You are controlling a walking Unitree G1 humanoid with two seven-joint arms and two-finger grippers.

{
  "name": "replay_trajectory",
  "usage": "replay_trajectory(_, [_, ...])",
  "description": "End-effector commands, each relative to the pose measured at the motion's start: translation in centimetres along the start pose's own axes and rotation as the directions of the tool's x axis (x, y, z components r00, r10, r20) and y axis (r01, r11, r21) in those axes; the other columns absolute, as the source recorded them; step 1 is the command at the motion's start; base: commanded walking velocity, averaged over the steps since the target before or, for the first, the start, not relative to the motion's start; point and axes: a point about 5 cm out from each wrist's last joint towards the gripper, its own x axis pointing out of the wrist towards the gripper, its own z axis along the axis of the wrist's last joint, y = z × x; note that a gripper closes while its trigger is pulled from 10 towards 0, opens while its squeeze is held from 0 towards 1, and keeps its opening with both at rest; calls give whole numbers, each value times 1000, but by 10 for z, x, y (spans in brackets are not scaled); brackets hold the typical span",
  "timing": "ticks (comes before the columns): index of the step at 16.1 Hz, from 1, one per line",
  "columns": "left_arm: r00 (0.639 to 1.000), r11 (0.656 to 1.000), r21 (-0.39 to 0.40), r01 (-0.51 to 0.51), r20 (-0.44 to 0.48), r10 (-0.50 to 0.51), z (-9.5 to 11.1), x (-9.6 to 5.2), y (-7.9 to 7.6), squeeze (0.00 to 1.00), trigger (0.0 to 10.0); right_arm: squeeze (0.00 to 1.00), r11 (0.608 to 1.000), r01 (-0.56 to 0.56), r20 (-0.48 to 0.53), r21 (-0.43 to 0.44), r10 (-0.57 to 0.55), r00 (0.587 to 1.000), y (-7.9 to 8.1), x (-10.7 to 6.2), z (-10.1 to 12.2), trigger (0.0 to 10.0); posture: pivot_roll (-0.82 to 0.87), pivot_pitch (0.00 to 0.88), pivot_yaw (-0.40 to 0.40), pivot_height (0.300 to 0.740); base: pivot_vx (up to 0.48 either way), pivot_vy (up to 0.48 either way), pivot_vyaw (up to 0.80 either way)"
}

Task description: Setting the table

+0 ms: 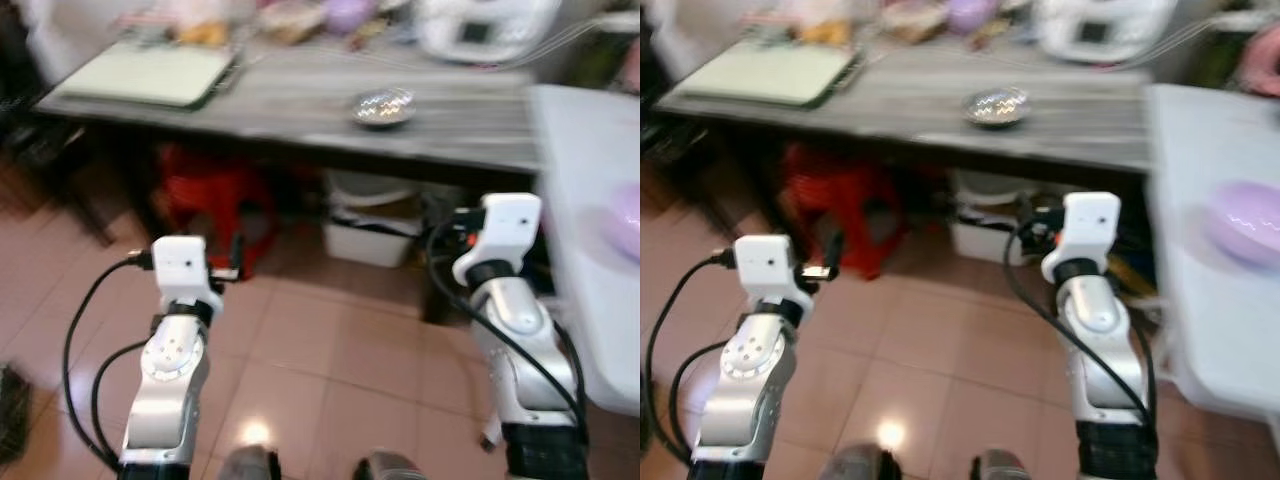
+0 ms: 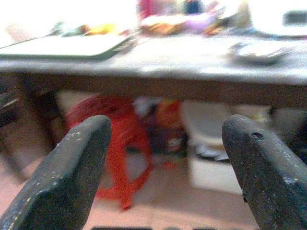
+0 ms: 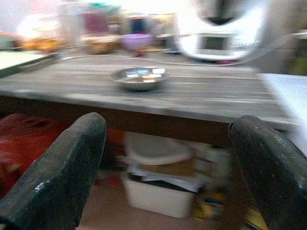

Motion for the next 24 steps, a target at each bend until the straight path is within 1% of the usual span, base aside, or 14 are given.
replay_trajectory(1, [1000, 1000, 10, -4, 1, 4, 1, -1, 5, 0, 10000, 0, 1000, -14, 3, 15, 14, 1000, 4, 1, 2, 10000, -21, 94, -1, 740, 0, 0, -788])
replay_trajectory(3, [1000, 1000, -8, 24, 2, -24, 2, -1, 2, 0, 10000, 0, 998, -54, 49, 23, 53, 997, 8, 0, 7, 10000, -19, 91, 0, 740, 0, -398, 0])
replay_trajectory(4, [1000, 999, -16, 30, 4, -30, 3, -1, 1, 0, 10000, 0, 998, -51, 38, 41, 50, 998, 8, 0, 6, 10000, -19, 91, 0, 740, 0, -480, 0])
replay_trajectory(5, [999, 999, -18, 34, 6, -34, 3, -1, 0, 0, 10000, 0, 999, -32, 16, 27, 32, 999, 6, 1, 3, 10000, -20, 84, -1, 740, 0, -480, 0])
replay_trajectory(6, [999, 999, -20, 35, 6, -35, 3, 0, 0, 0, 10000, 0, 999, -26, 13, 38, 25, 1000, 5, 1, 3, 10000, -20, 92, 0, 740, 0, -480, 0])
replay_trajectory(9, [998, 998, -33, 58, 13, -58, 5, 0, -3, 0, 10000, 0, 1000, -7, -19, -30, 6, 1000, 5, 7, 2, 10000, -22, 97, 1, 740, 0, -480, 0])
replay_trajectory(10, [997, 996, -46, 78, 7, -78, 3, -2, -4, 0, 10000, 0, 1000, -17, -14, 6, 18, 1000, 7, 5, 1, 10000, -23, 100, 0, 740, 0, -480, 0])
replay_trajectory(11, [997, 995, -54, 83, 9, -83, 3, -2, -5, 0, 10000, 0, 1000, -13, -17, 14, 13, 1000, 6, 4, 0, 10000, -23, 102, 0, 740, 0, -469, 0])
replay_trajectory(13, [996, 994, -63, 93, 12, -93, 4, -3, -6, 0, 10000, 0, 1000, 17, -20, -6, -17, 1000, 4, 4, 0, 10000, -23, 103, 0, 740, 0, -463, 0])
replay_trajectory(15, [995, 993, -62, 100, -2, -101, 1, -3, -7, 0, 10000, 0, 1000, 21, -46, 5, -20, 999, 0, 5, -2, 10000, -24, 105, 0, 740, 0, -458, 0])
replay_trajectory(17, [994, 992, -66, 107, 6, -107, 2, -4, -7, 0, 10000, 0, 1000, 28, -44, 2, -28, 999, -3, 7, -2, 10000, -23, 107, 0, 740, 0, -433, 0])
replay_trajectory(19, [994, 991, -82, 106, -4, -107, 1, -5, -7, 0, 10000, 0, 1000, 23, -17, 5, -23, 1000, -1, 9, 4, 10000, -21, 109, 0, 740, 347, -317, 0])
replay_trajectory(21, [992, 988, -92, 123, -11, -124, -1, -9, -11, 0, 10000, 0, 1000, 9, 14, 2, -9, 1000, 2, 9, 9, 10000, -22, 110, 1, 740, 373, 0, 0])
replay_trajectory(24, [992, 988, -93, 125, -1, -125, -1, -9, -12, 0, 10000, 0, 999, -18, 55, -42, 21, 998, 4, 8, 15, 10000, -22, 113, 1, 740, 171, 0, 138])
